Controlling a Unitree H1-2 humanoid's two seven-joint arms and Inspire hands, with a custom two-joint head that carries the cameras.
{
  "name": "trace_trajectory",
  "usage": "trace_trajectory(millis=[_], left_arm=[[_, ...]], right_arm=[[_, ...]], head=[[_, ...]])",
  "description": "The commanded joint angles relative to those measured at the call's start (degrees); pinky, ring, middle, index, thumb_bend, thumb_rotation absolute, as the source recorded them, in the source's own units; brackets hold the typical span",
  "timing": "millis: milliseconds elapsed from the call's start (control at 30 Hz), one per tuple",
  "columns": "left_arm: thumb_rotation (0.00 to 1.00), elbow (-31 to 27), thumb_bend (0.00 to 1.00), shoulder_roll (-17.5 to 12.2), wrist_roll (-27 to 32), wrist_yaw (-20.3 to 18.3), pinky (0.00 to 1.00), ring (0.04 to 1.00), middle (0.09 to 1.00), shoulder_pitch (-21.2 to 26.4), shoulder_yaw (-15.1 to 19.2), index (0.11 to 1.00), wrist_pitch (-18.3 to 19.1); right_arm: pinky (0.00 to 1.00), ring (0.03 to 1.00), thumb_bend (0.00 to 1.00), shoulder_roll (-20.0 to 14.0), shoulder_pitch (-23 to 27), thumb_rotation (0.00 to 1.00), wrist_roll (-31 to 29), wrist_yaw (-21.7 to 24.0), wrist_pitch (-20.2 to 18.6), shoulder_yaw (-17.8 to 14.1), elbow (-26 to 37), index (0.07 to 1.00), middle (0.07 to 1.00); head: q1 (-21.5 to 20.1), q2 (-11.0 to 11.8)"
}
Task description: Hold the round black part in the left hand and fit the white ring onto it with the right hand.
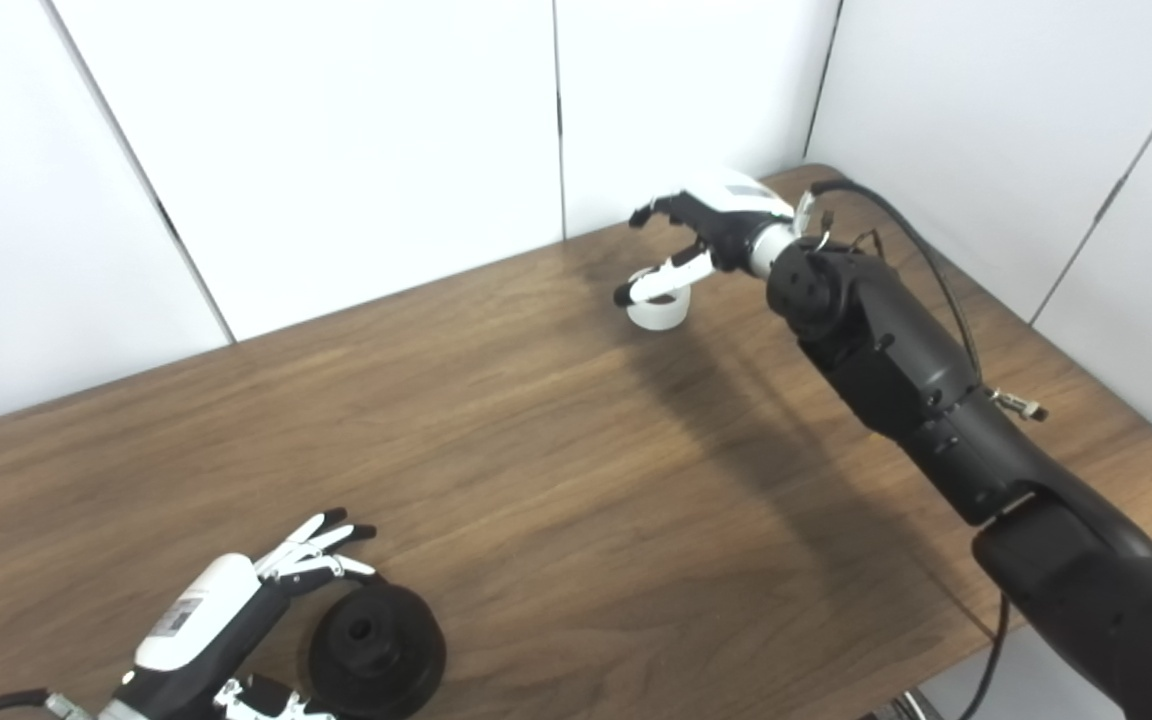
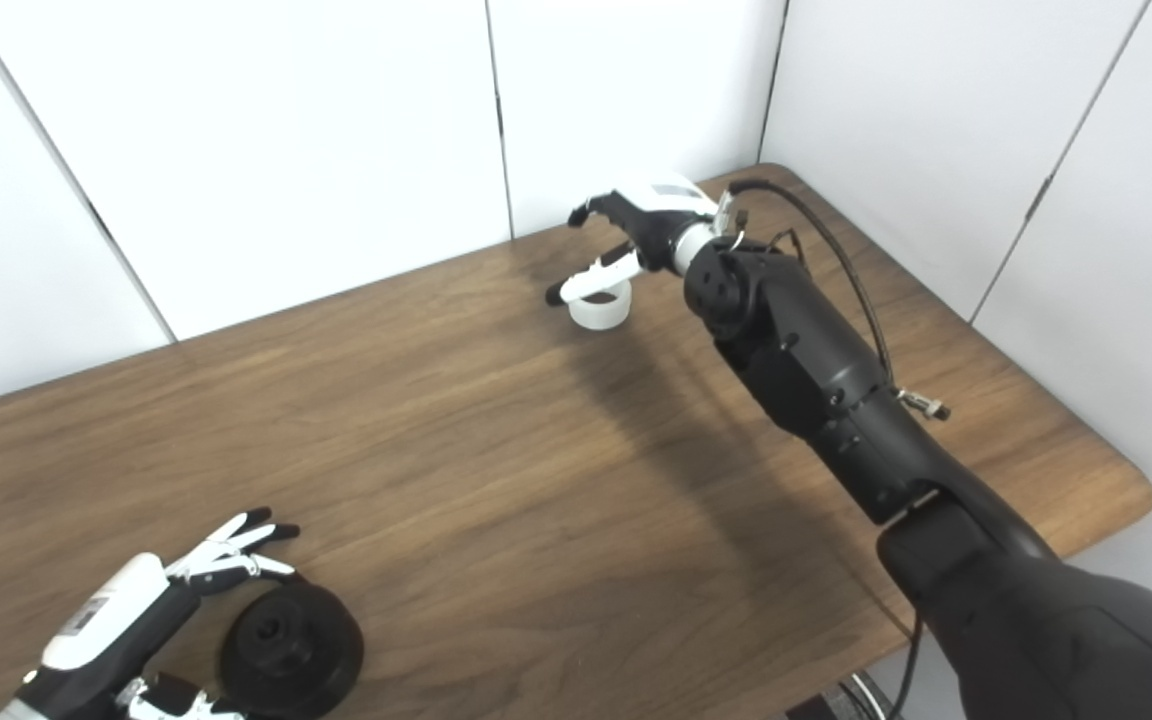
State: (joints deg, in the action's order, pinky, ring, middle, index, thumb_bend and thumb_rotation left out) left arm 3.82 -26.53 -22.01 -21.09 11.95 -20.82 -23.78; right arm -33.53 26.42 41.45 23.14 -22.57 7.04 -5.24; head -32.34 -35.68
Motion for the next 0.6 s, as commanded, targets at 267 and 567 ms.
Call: trace_trajectory(millis=[267,567], left_arm=[[0.07,0.12,0.52,-1.5,-0.39,-1.57,0.89,0.999,0.92,-0.59,0.09,0.485,0.39],[0.07,0.09,0.52,-1.42,-0.27,-1.7,0.88,1.0,0.924,-0.86,0.1,0.485,0.69]], right_arm=[[0.73,0.876,0.92,-3.44,3.95,0.62,-1.3,0.4,0.31,1.41,-1.79,0.842,0.918],[0.76,0.889,0.94,-3.5,4.55,0.56,-0.68,2.1,-2.13,3.61,-2.59,0.854,0.933]], head=[[0.58,-0.46],[0.8,-0.57]])
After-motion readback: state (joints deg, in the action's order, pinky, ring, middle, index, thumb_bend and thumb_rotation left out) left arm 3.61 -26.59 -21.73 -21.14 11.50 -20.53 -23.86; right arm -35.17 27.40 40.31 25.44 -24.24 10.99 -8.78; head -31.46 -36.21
